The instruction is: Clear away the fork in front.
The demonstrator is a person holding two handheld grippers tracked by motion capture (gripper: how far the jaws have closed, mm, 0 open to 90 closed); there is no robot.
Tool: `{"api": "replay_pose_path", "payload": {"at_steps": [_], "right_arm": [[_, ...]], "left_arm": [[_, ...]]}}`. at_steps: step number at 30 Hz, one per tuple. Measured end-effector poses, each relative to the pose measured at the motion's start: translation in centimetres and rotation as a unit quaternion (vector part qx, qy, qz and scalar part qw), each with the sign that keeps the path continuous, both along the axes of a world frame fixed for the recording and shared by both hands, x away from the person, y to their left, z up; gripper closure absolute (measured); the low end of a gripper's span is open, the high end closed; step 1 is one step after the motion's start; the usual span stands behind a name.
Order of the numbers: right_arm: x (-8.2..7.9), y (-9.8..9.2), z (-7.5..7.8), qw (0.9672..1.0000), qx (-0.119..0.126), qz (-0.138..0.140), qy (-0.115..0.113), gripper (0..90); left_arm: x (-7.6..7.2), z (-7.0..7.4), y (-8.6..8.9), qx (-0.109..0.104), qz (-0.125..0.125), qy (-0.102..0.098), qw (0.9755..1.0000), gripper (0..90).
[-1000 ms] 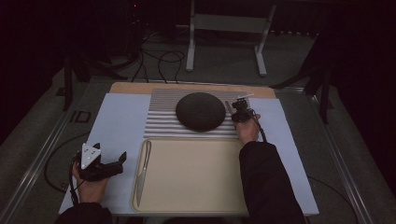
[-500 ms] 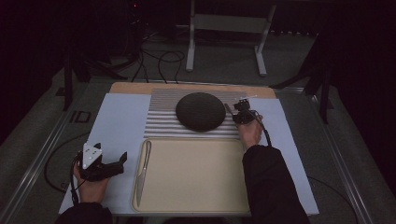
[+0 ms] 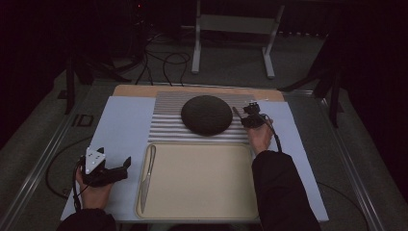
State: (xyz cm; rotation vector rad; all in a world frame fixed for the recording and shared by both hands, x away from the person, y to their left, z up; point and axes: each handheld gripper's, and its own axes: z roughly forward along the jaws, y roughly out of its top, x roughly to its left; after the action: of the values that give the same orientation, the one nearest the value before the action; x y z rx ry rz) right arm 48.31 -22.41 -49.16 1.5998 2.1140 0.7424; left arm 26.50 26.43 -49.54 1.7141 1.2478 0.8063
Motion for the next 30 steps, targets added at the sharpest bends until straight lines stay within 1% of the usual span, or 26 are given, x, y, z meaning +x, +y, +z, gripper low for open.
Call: {"api": "replay_pose_path", "payload": {"at_steps": [5,11,12,16,20,23,30], "right_arm": [[-0.2,-0.3,0.1,1.0000,0.005,0.002,-0.003,85.8],[-0.5,-0.5,0.7,0.9999,0.010,0.005,-0.011,85.8],[-0.6,-0.6,1.0,0.9998,0.012,0.008,-0.016,85.8],[-0.8,-0.7,1.5,0.9996,0.015,0.009,-0.024,85.8],[-1.0,-0.9,1.9,0.9992,0.023,0.012,-0.029,85.8],[-1.2,-1.0,2.1,0.9991,0.023,0.015,-0.032,85.8],[-1.7,-1.3,2.6,0.9983,0.037,0.023,-0.039,85.9]], "left_arm": [[0.0,0.0,0.0,0.000,-0.001,0.000,1.0000,0.0],[0.0,0.0,0.0,0.002,-0.001,0.002,1.0000,0.0],[0.0,0.0,0.0,0.002,-0.001,0.002,1.0000,0.0],[0.1,-0.1,-0.1,0.002,-0.001,0.003,1.0000,0.0],[0.1,-0.1,-0.1,0.003,-0.002,0.004,1.0000,0.0],[0.1,-0.1,-0.1,0.003,-0.002,0.004,1.0000,0.0],[0.1,-0.2,-0.2,0.005,-0.003,0.006,1.0000,0.0]]}}
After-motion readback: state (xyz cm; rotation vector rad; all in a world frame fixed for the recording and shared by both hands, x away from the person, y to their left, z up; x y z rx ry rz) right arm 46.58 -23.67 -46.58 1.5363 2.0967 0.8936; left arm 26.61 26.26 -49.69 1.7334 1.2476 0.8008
